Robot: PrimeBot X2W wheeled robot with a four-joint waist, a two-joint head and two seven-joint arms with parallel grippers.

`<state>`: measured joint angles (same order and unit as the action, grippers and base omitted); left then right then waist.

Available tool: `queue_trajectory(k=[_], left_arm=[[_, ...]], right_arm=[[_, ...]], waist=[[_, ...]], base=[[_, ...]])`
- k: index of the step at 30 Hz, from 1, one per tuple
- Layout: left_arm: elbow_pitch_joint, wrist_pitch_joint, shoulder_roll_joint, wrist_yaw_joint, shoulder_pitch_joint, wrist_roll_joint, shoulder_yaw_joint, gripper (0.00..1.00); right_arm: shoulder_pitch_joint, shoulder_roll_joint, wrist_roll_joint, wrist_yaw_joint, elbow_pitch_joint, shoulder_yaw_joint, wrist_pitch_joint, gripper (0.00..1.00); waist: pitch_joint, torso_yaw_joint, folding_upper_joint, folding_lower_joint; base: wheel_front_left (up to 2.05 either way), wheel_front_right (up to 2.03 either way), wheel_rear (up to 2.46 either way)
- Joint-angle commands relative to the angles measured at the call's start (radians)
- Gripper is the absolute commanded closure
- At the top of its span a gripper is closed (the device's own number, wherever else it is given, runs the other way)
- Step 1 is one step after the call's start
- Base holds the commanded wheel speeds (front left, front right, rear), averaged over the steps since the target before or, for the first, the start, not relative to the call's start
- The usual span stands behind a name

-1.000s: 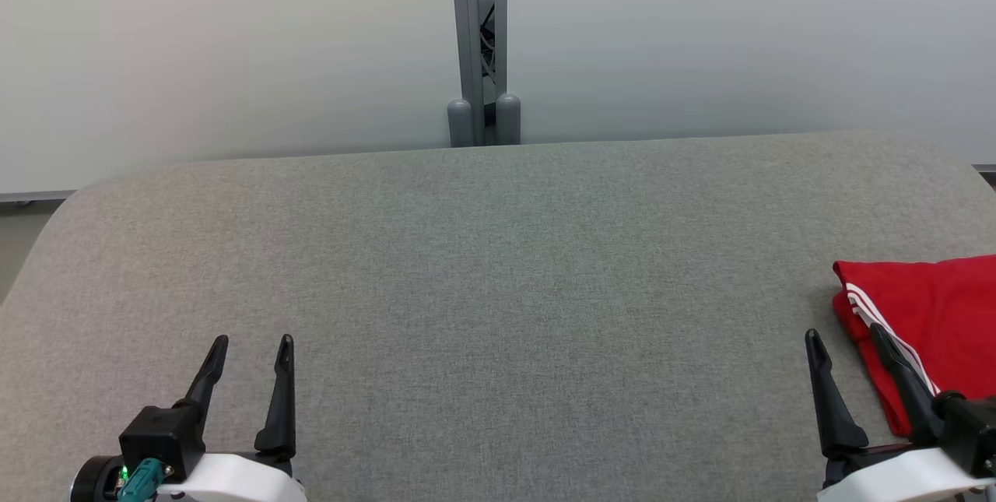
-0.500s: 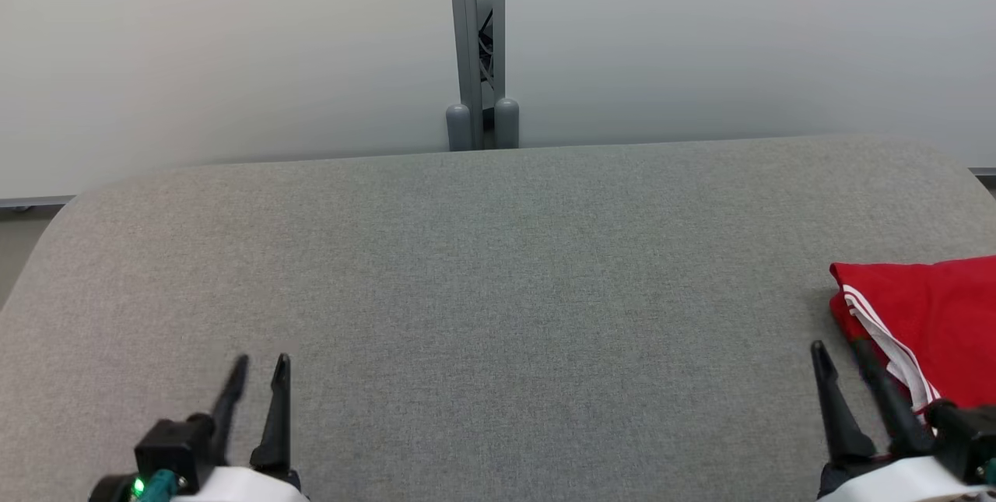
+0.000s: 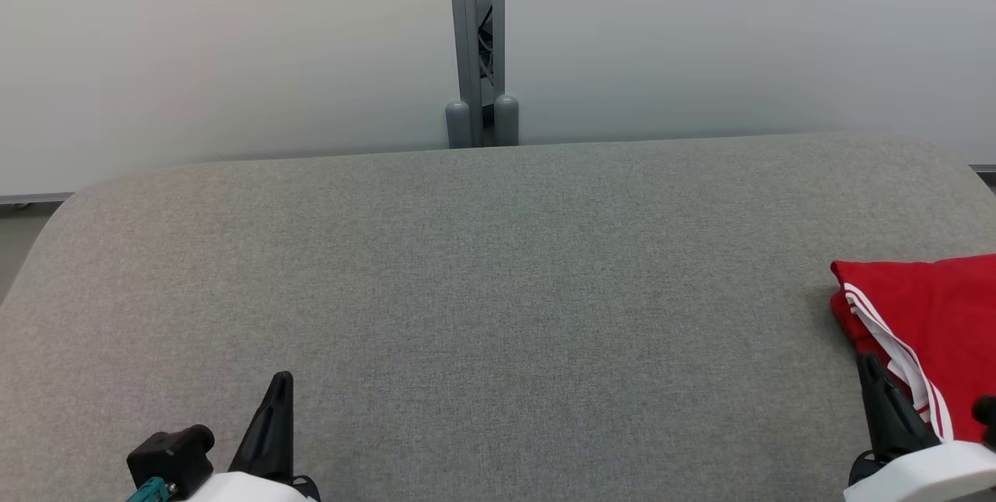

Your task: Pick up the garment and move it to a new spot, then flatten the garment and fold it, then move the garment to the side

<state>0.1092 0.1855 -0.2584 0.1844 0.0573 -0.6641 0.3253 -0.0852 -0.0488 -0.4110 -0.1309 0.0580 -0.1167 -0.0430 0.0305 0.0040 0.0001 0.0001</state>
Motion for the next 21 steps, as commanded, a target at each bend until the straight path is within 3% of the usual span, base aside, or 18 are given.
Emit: queue_trajectory(k=[1, 21], left_arm=[[-0.010, 0.008, -0.001, -0.014, -0.034, -0.035, -0.012, 1.00], [0.009, 0.026, 0.052, -0.093, -0.057, -0.275, -0.030, 1.00]], right_arm=[[0.033, -0.015, -0.045, 0.000, -0.001, -0.017, -0.016, 1.00], [0.106, -0.033, -0.335, 0.000, 0.086, -0.124, -0.152, 1.00]], waist=[[-0.001, 0.000, -0.0001, 0.0000], [-0.009, 0.000, -0.0001, 0.0000]], base=[[0.00, 0.00, 0.00], [0.00, 0.00, 0.00]])
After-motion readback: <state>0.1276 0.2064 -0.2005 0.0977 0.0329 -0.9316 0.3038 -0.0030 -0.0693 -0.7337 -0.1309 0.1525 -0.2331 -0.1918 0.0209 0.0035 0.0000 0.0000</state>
